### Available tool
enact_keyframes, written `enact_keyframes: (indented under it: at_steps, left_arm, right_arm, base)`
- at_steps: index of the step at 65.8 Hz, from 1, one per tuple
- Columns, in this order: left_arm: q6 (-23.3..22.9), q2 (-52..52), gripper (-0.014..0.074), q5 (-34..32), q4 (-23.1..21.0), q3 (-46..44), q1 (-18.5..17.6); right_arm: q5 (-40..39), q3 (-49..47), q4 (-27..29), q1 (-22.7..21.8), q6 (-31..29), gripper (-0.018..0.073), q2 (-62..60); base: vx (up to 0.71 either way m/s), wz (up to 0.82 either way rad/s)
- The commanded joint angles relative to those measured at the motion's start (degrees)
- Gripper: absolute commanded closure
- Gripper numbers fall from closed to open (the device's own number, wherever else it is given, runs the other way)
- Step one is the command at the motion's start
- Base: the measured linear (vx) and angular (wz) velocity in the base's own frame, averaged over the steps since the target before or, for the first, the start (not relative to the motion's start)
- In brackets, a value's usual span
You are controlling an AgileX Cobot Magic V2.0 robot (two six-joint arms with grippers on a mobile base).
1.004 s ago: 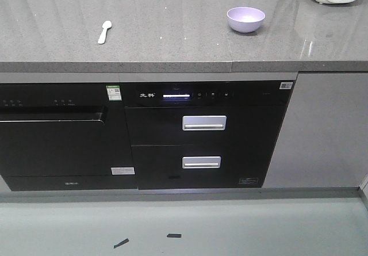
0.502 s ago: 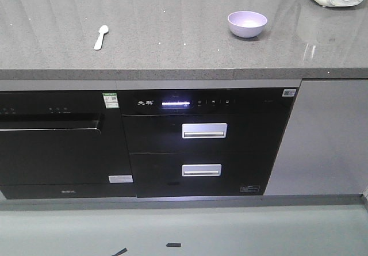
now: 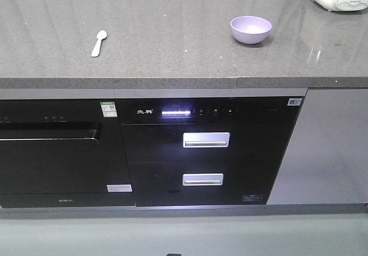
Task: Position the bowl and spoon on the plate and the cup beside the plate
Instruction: 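Continue driving forward until the countertop edge is close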
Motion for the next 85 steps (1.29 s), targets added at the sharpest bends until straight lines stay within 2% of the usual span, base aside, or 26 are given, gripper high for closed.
enact_keyframes:
  at_steps: [1,85]
  left_arm:
    - [-0.4,-0.4,0.0602,-3.8,0.0,1.7,0.0]
    - [-0.4,-0.4,0.0602,-3.8,0.0,1.7,0.0]
  right_arm:
    - [-4.3,0.9,-0.2,-0.4,-0.4,0.0565,-0.7]
    - [-4.3,0.9,-0.2,-0.4,-0.4,0.0565,-0.7]
  base:
    - [0.10,0.01]
    - [0.08,0.01]
